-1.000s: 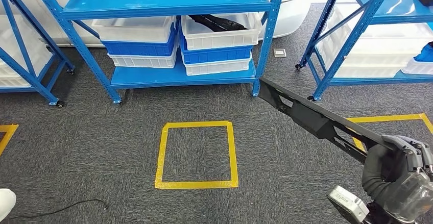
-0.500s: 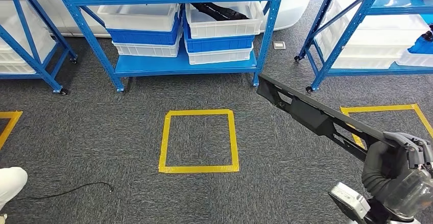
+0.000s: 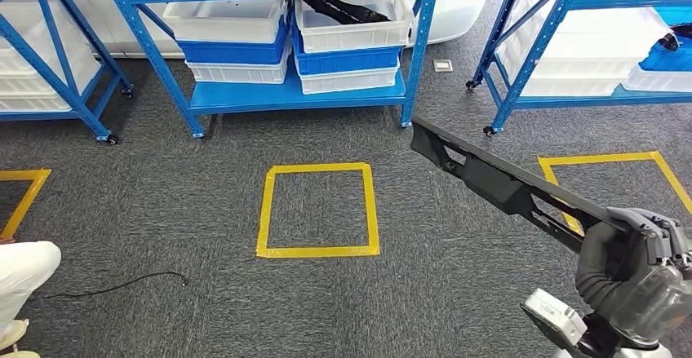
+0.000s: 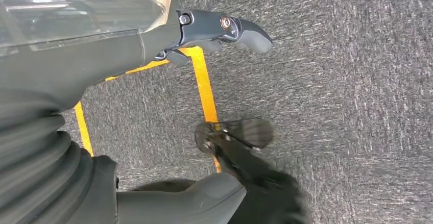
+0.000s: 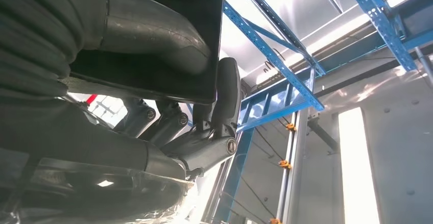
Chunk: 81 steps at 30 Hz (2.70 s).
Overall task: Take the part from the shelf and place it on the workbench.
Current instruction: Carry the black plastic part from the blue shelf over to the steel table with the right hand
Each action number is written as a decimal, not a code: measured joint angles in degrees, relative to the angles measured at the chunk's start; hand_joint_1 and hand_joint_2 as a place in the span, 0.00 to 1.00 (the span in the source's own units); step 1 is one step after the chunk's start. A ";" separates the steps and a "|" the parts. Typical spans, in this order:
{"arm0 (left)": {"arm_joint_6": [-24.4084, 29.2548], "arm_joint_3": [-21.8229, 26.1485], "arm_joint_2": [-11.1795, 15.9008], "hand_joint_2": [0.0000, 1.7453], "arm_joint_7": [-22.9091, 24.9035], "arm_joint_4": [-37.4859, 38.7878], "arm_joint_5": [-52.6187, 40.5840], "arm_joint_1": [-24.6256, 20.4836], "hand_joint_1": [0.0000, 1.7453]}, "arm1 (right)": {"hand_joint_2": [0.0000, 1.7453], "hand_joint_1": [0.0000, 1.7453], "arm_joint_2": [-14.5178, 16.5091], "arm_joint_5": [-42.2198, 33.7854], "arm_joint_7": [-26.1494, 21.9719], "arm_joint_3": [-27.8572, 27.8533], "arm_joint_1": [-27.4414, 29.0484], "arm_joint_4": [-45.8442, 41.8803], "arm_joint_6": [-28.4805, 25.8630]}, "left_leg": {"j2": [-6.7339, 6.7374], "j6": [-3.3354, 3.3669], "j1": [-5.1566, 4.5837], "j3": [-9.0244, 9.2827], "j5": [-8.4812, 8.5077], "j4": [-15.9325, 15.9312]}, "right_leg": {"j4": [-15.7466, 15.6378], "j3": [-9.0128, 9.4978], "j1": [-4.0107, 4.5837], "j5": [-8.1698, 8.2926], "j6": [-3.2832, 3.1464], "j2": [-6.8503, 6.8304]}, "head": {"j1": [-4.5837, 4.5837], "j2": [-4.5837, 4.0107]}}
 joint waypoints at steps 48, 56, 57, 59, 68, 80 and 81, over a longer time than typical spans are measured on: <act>-1.31 0.02 -0.23 1.00 -0.47 0.12 0.55 -0.18 0.00 | 1.00 1.00 -1.16 0.94 7.92 -0.32 -2.85 -0.64 0.00 | 3.02 0.88 -0.83 -6.15 6.14 -5.19 | -0.65 6.87 -0.63 -5.92 2.77 -2.92 | 0.77 -0.02; -2.18 -0.02 -0.15 1.00 -0.45 0.15 0.35 0.14 0.00 | 1.00 1.00 -1.76 2.15 9.91 0.09 -1.26 -0.66 0.00 | 0.35 -0.58 0.12 -11.19 -4.90 11.00 | -0.68 4.05 -0.17 -3.94 -1.22 0.83 | 0.30 -0.02; -2.22 -0.02 -0.14 1.00 -0.46 0.16 0.35 0.20 0.00 | 1.00 1.00 -1.84 1.87 10.14 0.13 -1.00 -0.66 0.00 | 0.23 -0.42 0.11 -10.76 -4.72 11.61 | -0.64 3.80 0.03 -3.63 -1.21 1.41 | 0.30 -0.02; -2.27 -0.02 -0.13 1.00 -0.49 0.16 0.35 0.27 0.00 | 1.00 1.00 -2.06 1.22 10.81 0.44 -0.67 -0.64 0.00 | -0.55 0.39 0.00 -6.80 -1.81 6.46 | -0.59 3.52 0.34 -3.16 -1.12 2.65 | 0.29 -0.01; -2.14 -0.01 0.21 1.00 -0.69 0.25 0.47 0.39 0.00 | 1.00 1.00 -3.58 -1.72 12.17 2.42 -0.70 -0.07 -0.02 | -0.40 2.68 -0.24 0.66 1.63 -7.51 | 3.82 -0.62 0.19 -4.27 0.52 2.89 | 0.36 -0.02; -2.20 0.00 0.23 1.00 -0.95 0.31 1.45 0.69 0.00 | 1.00 1.00 -7.51 -17.17 12.56 6.34 -0.91 2.28 5.14 | 6.15 0.26 -0.52 0.07 0.64 -5.75 | 0.65 1.01 -1.10 -2.35 1.88 -1.90 | 0.29 -0.01; -2.09 0.00 0.22 1.00 -0.96 0.32 1.59 0.67 0.00 | 1.00 1.00 -7.65 -18.62 12.11 6.55 -0.92 2.46 6.10 | 5.57 0.00 -0.28 -0.11 0.15 -5.30 | 0.67 0.83 -1.19 -2.17 1.53 -1.30 | 0.26 -0.01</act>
